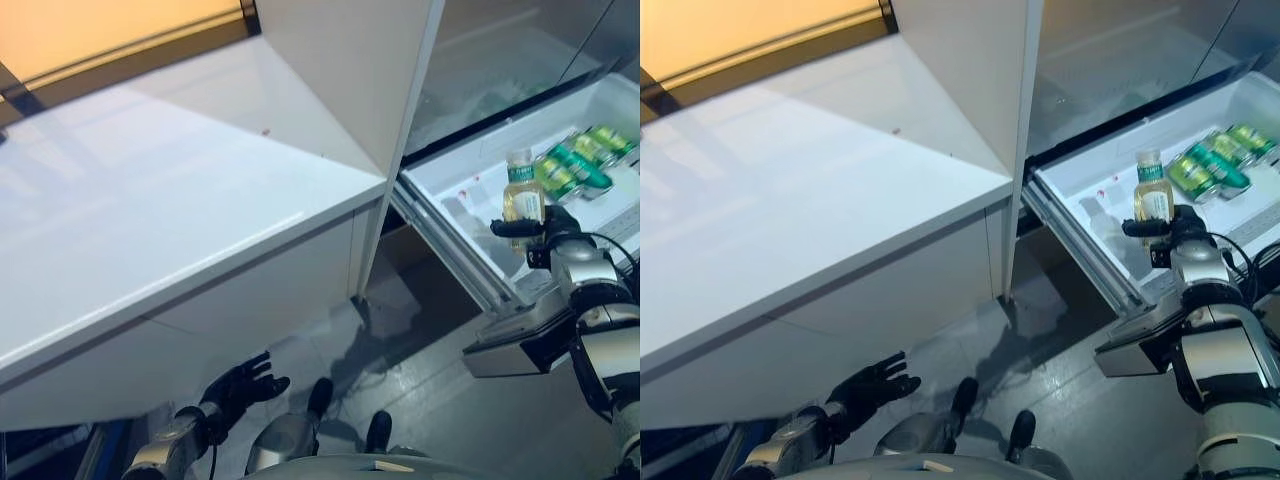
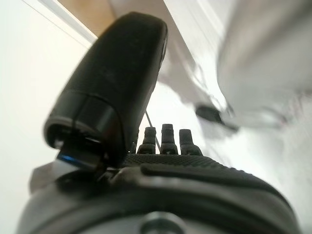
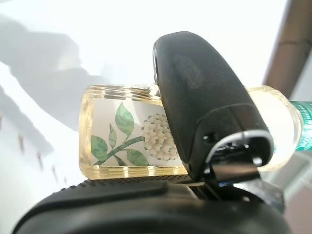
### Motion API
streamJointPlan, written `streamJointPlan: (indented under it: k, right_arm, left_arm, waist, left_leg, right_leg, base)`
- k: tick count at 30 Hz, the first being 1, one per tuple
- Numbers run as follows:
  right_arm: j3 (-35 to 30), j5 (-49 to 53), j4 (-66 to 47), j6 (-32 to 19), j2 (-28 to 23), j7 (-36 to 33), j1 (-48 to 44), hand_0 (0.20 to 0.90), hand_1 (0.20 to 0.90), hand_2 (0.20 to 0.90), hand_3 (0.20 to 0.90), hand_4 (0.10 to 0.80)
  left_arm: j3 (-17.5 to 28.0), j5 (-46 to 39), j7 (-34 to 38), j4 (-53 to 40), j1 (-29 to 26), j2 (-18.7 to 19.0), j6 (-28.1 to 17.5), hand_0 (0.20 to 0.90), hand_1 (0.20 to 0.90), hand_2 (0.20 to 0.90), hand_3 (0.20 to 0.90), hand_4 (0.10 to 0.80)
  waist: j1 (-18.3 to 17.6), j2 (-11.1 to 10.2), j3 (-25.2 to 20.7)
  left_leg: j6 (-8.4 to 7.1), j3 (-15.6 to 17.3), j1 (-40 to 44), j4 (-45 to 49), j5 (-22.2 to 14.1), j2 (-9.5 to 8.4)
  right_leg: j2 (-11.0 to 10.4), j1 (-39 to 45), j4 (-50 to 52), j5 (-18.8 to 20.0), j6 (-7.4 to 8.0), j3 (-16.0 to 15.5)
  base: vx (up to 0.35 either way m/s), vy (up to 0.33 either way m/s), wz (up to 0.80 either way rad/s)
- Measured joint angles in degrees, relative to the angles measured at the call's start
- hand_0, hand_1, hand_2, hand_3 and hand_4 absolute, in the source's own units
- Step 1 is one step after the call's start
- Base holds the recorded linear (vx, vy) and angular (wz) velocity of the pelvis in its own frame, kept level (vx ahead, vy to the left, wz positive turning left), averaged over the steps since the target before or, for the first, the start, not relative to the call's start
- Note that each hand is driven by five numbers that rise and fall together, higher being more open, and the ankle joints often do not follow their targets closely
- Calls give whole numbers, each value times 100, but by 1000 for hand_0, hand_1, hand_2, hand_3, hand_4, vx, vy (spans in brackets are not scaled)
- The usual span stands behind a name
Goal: Put drinks into fridge and close the fridge
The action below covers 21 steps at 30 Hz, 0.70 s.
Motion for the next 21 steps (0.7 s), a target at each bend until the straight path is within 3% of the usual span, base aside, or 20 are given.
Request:
streamJointPlan:
  k: [11,17,18,19,20,21]
  right_arm:
    - [768,-642,-12,228,-102,740,-685,300,300,300,200,100]
    - [1553,-1847,48,532,-105,1489,-1129,300,300,300,200,100]
    - [1624,-1941,90,605,-108,1606,-1186,481,481,481,411,311]
    - [1643,-1994,132,685,-110,1737,-1254,599,599,599,549,449]
    - [1643,-2088,150,837,-110,1892,-1293,900,900,900,900,800]
    - [1643,-2119,166,881,-110,1944,-1308,900,900,900,900,800]
  left_arm:
    - [44,552,286,667,-714,-127,-69,900,900,900,900,800]
    - [220,591,160,1225,-844,-154,59,900,900,900,900,800]
    - [218,595,144,1267,-837,-156,65,900,900,900,900,800]
    - [218,595,95,1282,-821,-156,84,900,900,900,900,800]
    - [216,598,31,1286,-811,-159,125,900,900,900,900,800]
    - [212,599,15,1285,-816,-166,144,900,900,900,900,800]
  waist:
    - [-87,-50,460]
    - [-55,-60,480]
    - [-38,-61,481]
    - [-28,-63,482]
    - [-15,-64,483]
    - [-9,-65,483]
  left_leg:
    - [-20,120,-216,2,13,43]
    - [-40,164,-218,2,-1,76]
    - [-42,164,-218,2,-3,79]
    - [-42,165,-218,2,-3,80]
    - [-42,164,-218,2,-3,79]
    - [-42,164,-218,2,-3,79]
  right_leg:
    - [28,-258,2,41,-42,115]
    - [54,-276,2,43,-44,147]
    - [56,-276,2,43,-44,147]
    - [56,-277,2,44,-44,147]
    - [57,-275,2,45,-46,146]
    - [57,-273,2,45,-46,146]
  base:
    - [-31,-61,-6]
    - [-6,-55,-3]
    - [-4,-51,0]
    - [-5,-56,0]
    - [-6,-49,0]
    - [-11,-52,0]
